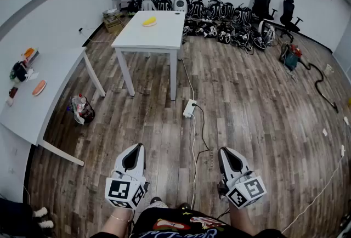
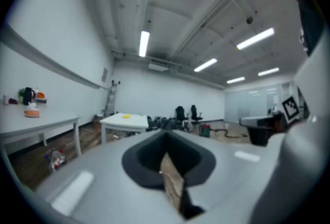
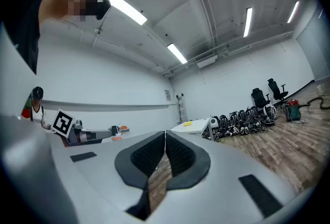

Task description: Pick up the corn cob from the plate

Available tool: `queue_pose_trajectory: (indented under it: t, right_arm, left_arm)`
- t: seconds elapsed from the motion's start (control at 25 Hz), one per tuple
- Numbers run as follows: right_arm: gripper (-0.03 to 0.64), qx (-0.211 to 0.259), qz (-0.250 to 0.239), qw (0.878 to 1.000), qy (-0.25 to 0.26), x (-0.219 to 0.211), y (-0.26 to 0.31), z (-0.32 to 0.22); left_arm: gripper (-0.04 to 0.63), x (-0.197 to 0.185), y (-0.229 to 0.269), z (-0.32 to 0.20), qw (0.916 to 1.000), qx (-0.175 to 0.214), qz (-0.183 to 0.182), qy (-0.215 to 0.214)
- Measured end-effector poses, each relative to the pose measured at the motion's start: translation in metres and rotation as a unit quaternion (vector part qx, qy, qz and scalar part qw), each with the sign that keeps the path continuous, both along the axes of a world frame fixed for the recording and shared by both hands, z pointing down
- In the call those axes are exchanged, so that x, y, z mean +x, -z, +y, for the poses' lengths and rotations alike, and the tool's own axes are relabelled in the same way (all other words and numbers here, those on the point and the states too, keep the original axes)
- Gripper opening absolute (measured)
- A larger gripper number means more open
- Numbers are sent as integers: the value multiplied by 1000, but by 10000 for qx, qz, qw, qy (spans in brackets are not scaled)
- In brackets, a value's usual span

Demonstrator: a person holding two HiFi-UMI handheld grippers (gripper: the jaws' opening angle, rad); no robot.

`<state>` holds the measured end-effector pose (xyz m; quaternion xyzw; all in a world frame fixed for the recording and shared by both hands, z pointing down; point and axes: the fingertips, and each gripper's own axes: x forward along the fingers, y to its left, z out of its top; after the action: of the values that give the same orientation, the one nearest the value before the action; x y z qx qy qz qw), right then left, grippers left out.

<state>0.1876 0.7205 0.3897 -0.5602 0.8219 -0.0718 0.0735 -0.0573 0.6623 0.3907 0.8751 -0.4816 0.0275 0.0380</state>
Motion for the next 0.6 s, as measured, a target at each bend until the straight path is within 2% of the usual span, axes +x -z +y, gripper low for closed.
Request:
queue_pose_trajectory:
  t: [0.16, 0.28, 0.4, 0.6]
  right_arm:
    - [15, -331, -202, 9992, 6, 11, -29, 16]
    - [15, -417, -327, 9985, 127, 6, -35, 12]
    - [15, -474, -227, 9983, 242, 7, -40, -7]
    - [15, -384, -120, 9991, 126, 16, -29, -59]
  left_arm:
    - [-3, 13, -24, 33, 9994, -253, -216, -27]
    - [-3, 14, -35, 32, 9988, -376, -325, 45]
    - [-3, 19, -34, 11, 9991, -343, -218, 74]
    - [-3, 29, -40, -48, 9994, -348, 9, -5]
